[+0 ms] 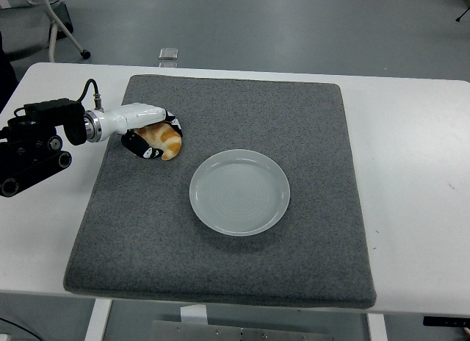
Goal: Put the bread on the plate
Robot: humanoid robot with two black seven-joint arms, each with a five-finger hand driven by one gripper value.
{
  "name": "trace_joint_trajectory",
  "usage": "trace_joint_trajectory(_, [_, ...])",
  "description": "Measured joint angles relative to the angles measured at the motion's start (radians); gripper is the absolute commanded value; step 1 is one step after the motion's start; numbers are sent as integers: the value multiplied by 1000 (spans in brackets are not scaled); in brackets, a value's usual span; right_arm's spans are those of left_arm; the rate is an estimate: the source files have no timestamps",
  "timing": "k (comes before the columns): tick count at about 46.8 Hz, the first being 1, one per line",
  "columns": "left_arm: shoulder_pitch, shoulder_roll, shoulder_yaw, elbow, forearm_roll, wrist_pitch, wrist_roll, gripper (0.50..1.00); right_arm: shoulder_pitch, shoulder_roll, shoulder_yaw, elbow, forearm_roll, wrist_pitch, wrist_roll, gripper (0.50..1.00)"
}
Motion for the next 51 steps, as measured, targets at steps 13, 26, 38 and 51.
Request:
trace_joint_trajectory(13, [-8,-1,-1,0,4,11,1,500,0,0,0,0,0,0,0,930])
trace_joint_trajectory(26, [-45,1,-6,-10,7,36,4,500,0,0,0,0,0,0,0,930])
trace_joint_trajectory(38, [-153,30,-22,-33,-63,28,3,500,0,0,0,0,0,0,0,930])
trace_joint_trajectory(51, [-274,80,-19,-68,-136,-20,3,500,0,0,0,0,0,0,0,932])
